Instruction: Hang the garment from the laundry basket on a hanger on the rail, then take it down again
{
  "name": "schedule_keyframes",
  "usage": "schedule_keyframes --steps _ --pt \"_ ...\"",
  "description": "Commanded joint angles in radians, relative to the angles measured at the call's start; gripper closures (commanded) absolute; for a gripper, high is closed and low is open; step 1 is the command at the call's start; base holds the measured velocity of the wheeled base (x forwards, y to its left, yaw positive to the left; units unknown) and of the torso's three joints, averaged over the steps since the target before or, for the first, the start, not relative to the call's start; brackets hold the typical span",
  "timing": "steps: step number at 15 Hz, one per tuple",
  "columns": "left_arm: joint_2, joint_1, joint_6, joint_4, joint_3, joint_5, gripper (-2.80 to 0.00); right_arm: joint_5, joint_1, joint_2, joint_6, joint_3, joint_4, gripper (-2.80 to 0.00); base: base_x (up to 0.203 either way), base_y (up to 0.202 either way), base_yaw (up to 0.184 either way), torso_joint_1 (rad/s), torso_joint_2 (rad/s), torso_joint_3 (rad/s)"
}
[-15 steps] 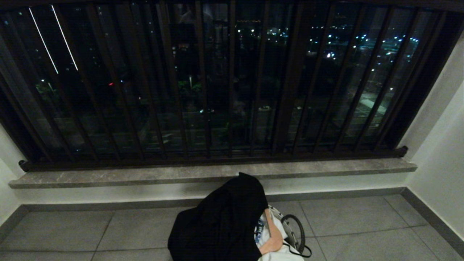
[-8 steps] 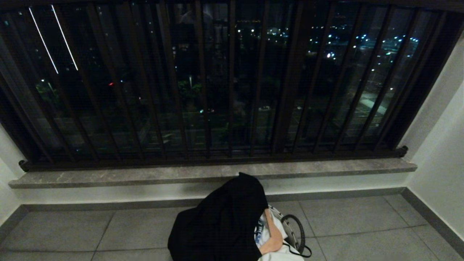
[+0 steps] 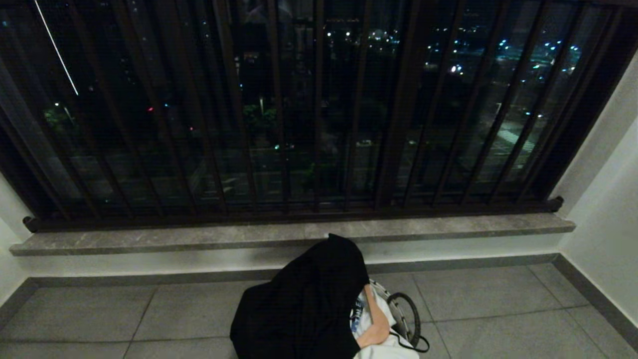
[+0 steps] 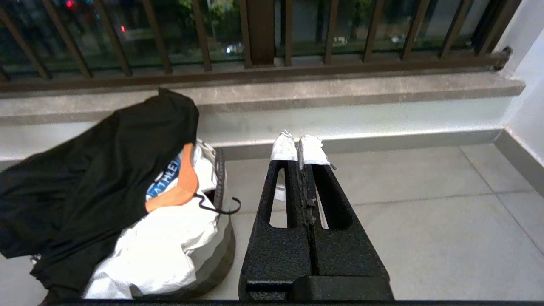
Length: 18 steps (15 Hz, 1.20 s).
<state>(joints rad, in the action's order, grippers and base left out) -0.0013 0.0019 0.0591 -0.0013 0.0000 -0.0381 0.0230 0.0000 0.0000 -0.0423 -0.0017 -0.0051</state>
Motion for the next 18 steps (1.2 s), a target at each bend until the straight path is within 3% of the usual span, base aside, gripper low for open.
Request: schedule_keyframes --steps 1,18 --pt "0.001 0.001 0.001 0.0 0.002 0.0 0.0 0.0 0.0 0.0 -0.001 0.0 0.0 0.0 0.0 0.0 0.0 0.002 0.0 -0.175" --pt "0.0 0.001 0.001 0.0 0.002 0.0 0.0 0.0 0.0 0.0 -0.001 0.0 -0.001 0.0 0.0 0.0 0.0 0.003 0.0 -0.198"
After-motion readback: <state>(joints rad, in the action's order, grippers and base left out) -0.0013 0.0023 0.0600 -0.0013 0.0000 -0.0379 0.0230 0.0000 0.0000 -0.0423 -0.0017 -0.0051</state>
